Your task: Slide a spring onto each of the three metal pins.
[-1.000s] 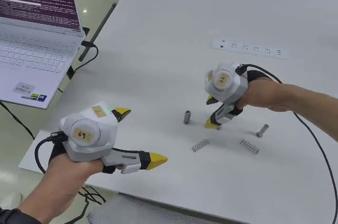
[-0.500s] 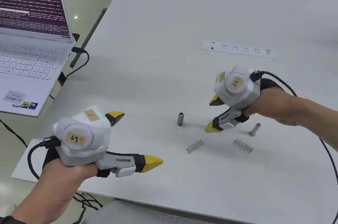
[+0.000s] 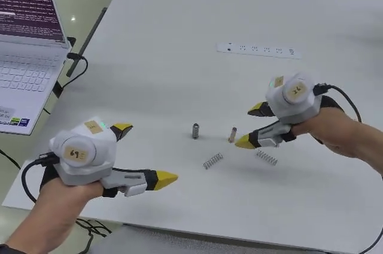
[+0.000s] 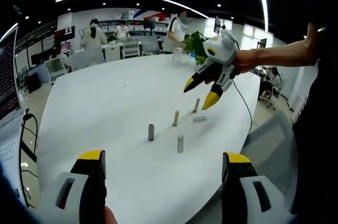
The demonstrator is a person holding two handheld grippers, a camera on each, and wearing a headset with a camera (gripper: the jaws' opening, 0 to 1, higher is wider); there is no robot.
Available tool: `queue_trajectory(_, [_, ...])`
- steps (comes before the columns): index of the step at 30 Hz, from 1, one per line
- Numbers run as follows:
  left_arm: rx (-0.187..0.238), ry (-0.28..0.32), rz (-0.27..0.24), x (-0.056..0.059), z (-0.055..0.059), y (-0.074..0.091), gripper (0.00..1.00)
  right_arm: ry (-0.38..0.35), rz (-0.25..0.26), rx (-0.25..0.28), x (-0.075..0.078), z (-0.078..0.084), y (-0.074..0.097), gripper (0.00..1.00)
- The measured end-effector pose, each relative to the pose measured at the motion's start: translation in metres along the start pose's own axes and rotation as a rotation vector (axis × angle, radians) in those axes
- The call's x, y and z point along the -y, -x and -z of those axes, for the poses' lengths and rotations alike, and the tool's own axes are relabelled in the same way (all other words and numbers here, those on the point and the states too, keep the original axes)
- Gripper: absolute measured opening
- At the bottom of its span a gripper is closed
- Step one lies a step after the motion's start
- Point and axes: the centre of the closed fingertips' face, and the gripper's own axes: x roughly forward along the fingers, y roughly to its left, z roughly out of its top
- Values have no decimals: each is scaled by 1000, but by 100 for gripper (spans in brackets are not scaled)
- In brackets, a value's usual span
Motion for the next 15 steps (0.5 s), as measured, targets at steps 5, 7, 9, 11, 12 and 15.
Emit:
queue_trajectory(5, [3,-2,5,2,-4,-2,88,-75,39,47,5,15,15,58])
queue_trajectory(7, [3,-2,4,2,-5,-2,88,-103,47,68,3,18,21,59])
queue_trajectory(9, [2,-3,4,1,-5,-3,88,-127,60,85,1,22,28,61])
queue_trajectory(11, [2,-3,5,1,-6,-3,88,-143,72,100,-1,25,34,62])
queue_trajectory(12, [0,-6,6,1,-6,-3,88,-152,75,106,-1,26,37,63])
queue_trajectory(15, [-2,-6,8,1,-6,-4,88,-174,87,129,-5,28,45,66])
